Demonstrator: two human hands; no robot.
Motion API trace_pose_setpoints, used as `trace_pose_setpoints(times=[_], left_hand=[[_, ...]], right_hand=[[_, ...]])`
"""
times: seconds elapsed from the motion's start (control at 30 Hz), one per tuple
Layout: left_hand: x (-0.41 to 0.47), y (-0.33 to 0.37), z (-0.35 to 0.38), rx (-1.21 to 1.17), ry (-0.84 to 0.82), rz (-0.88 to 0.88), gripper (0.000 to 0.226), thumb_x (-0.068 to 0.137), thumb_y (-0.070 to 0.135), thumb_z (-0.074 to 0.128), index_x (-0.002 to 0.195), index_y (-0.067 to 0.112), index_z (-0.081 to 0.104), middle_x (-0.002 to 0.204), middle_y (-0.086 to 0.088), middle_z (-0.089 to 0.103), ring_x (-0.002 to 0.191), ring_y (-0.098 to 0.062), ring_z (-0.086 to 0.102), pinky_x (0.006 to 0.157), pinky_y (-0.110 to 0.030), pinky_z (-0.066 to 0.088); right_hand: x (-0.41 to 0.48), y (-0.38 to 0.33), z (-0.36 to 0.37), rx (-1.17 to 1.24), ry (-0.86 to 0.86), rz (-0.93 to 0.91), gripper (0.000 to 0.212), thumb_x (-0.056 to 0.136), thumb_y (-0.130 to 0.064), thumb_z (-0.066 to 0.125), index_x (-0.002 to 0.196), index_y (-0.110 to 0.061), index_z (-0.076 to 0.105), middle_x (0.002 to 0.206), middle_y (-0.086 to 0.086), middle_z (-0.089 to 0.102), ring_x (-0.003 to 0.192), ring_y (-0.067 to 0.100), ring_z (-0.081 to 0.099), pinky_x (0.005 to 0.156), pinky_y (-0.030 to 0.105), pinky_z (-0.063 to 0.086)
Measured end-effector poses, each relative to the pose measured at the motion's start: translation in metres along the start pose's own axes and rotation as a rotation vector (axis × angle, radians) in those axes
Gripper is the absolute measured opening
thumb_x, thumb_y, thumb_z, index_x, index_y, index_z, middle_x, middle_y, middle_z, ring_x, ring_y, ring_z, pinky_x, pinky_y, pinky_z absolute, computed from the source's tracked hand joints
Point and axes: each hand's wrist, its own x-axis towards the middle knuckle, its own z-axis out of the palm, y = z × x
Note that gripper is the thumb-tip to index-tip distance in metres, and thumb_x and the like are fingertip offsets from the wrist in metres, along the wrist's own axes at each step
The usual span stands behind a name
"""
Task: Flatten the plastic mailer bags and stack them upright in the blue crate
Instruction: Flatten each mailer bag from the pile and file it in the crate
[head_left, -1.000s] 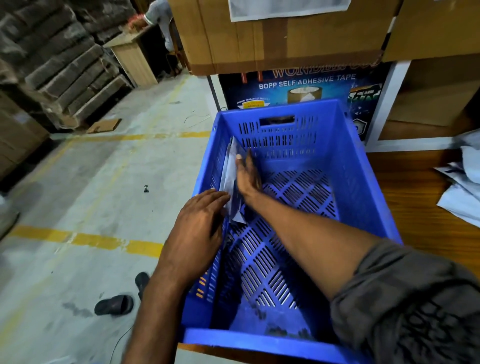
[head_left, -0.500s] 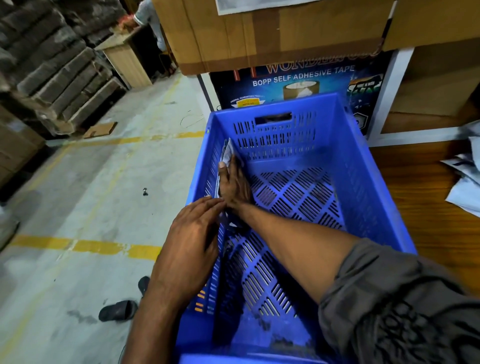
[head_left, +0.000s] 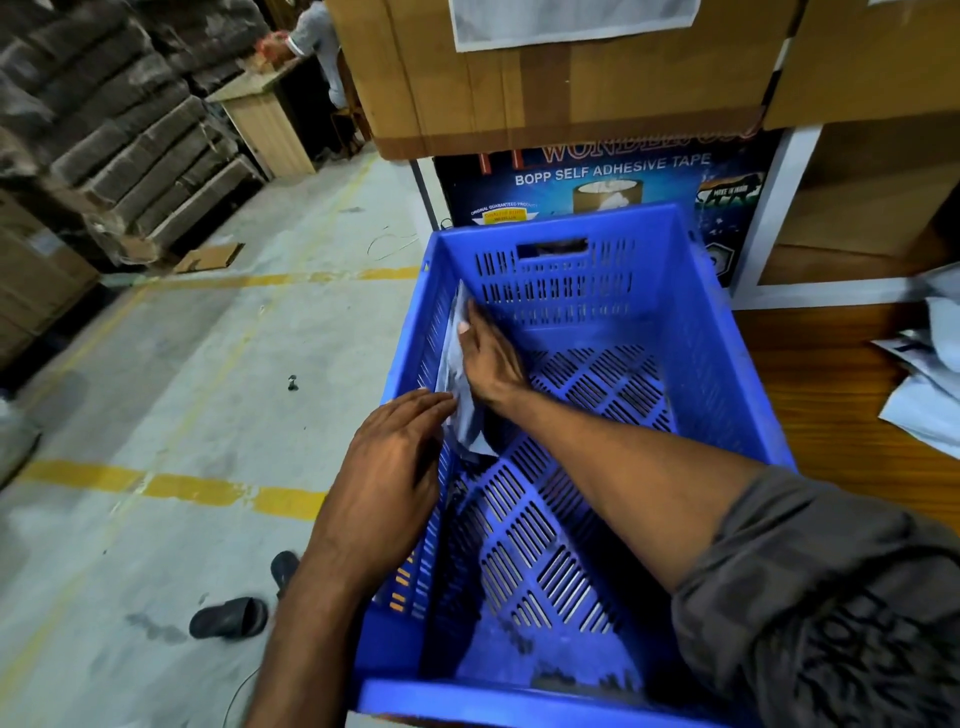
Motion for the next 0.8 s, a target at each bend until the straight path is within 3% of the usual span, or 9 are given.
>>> trace_pose_setpoints(times=[0.13, 0.27, 0.37, 0.47, 0.57, 0.7, 0.8], left_hand=[[0.001, -0.001, -0.001, -0.001, -0.004, 0.008, 0.048, 0.094, 0.011, 0.040, 0.135, 0.012, 0.065, 0.139, -0.002, 0.064, 0.134, -0.021, 0.053, 0.115, -0.037, 0.040], [0.001, 0.001, -0.003, 0.008, -0.015, -0.004, 0.049, 0.092, 0.011, 0.040, 0.133, 0.009, 0.066, 0.137, -0.006, 0.065, 0.132, -0.025, 0.056, 0.113, -0.041, 0.043], [0.000, 0.004, -0.005, 0.006, -0.017, -0.019, 0.041, 0.096, 0.011, 0.047, 0.132, 0.008, 0.067, 0.136, -0.007, 0.066, 0.129, -0.027, 0.057, 0.111, -0.039, 0.043], [0.000, 0.007, -0.007, -0.004, -0.034, -0.040, 0.033, 0.098, 0.010, 0.060, 0.130, 0.007, 0.068, 0.134, -0.008, 0.067, 0.125, -0.027, 0.060, 0.107, -0.034, 0.041], [-0.002, 0.015, -0.012, -0.026, -0.040, -0.059, 0.032, 0.100, 0.016, 0.062, 0.131, 0.007, 0.068, 0.136, -0.006, 0.066, 0.125, -0.026, 0.060, 0.102, -0.027, 0.040], [-0.015, 0.056, -0.010, -0.066, 0.026, -0.060, 0.030, 0.105, 0.023, 0.057, 0.129, 0.010, 0.069, 0.134, -0.005, 0.067, 0.123, -0.025, 0.062, 0.098, -0.031, 0.045], [-0.025, 0.106, 0.002, -0.117, 0.102, -0.014, 0.029, 0.106, 0.026, 0.055, 0.124, 0.012, 0.072, 0.127, -0.003, 0.071, 0.115, -0.025, 0.066, 0.092, -0.035, 0.051]], right_hand=[[-0.013, -0.008, -0.020, -0.075, 0.172, 0.121, 0.052, 0.110, -0.034, 0.031, 0.158, -0.014, 0.031, 0.160, 0.007, 0.038, 0.141, 0.029, 0.043, 0.109, 0.035, 0.037], [-0.025, -0.020, -0.048, -0.208, 0.064, 0.035, 0.045, 0.108, -0.025, 0.037, 0.149, -0.010, 0.045, 0.154, 0.012, 0.045, 0.134, 0.034, 0.049, 0.103, 0.039, 0.043], [-0.029, -0.036, -0.080, -0.324, -0.027, 0.039, 0.032, 0.102, -0.023, 0.044, 0.121, -0.009, 0.066, 0.129, 0.016, 0.063, 0.113, 0.038, 0.061, 0.086, 0.039, 0.049], [-0.042, -0.055, -0.126, -0.547, -0.252, -0.059, 0.021, 0.097, -0.025, 0.049, 0.099, -0.016, 0.068, 0.110, 0.013, 0.069, 0.098, 0.034, 0.066, 0.076, 0.035, 0.048], [-0.065, -0.068, -0.173, -0.675, -0.300, -0.201, 0.023, 0.097, -0.031, 0.055, 0.111, -0.022, 0.071, 0.120, 0.008, 0.069, 0.104, 0.032, 0.064, 0.084, 0.036, 0.052], [-0.116, -0.059, -0.225, -0.715, -0.140, -0.391, 0.031, 0.097, -0.036, 0.055, 0.121, -0.022, 0.068, 0.123, 0.005, 0.070, 0.111, 0.032, 0.063, 0.091, 0.045, 0.053], [-0.156, -0.029, -0.252, -0.676, -0.001, -0.515, 0.026, 0.096, -0.033, 0.057, 0.116, -0.023, 0.070, 0.114, 0.001, 0.070, 0.109, 0.028, 0.061, 0.089, 0.042, 0.048]])
